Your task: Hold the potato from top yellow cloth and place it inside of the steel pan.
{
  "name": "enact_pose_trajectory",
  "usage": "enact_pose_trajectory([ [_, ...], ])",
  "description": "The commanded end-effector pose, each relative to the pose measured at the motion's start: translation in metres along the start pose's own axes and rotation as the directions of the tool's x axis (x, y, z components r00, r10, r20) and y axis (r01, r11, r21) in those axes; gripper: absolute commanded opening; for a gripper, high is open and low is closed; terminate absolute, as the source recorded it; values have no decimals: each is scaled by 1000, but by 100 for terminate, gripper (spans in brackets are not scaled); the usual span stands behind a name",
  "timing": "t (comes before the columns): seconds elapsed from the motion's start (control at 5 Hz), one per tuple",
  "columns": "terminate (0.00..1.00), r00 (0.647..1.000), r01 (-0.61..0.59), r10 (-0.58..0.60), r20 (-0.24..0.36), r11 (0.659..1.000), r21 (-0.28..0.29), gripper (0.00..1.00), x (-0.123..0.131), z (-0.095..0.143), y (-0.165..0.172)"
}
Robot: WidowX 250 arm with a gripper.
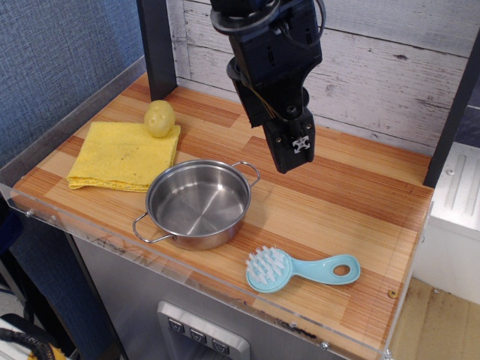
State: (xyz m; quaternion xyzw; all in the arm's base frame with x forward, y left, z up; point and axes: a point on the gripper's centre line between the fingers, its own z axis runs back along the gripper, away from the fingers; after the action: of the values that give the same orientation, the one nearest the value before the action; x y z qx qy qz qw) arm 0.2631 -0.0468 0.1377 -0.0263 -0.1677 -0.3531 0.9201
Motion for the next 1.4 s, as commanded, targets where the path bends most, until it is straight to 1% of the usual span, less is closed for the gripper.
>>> enact_pose_trajectory([
  [0.0, 0, 1000, 0, 0, 0, 1000, 0, 100, 0, 0, 0],
  [0.4, 0, 990, -139, 138, 22, 990, 25, 100, -13, 7, 60],
  [0.6, 0, 978, -208, 207, 33, 977, 48, 100, -21, 12, 90],
  [0.8, 0, 898, -438, 431, 85, 893, 105, 100, -42, 4, 104],
  [1.0, 0, 788, -616, 610, 85, 779, 118, 100, -55, -7, 107],
  [1.2, 0, 738, -675, 670, 82, 727, 124, 100, -57, -17, 115],
])
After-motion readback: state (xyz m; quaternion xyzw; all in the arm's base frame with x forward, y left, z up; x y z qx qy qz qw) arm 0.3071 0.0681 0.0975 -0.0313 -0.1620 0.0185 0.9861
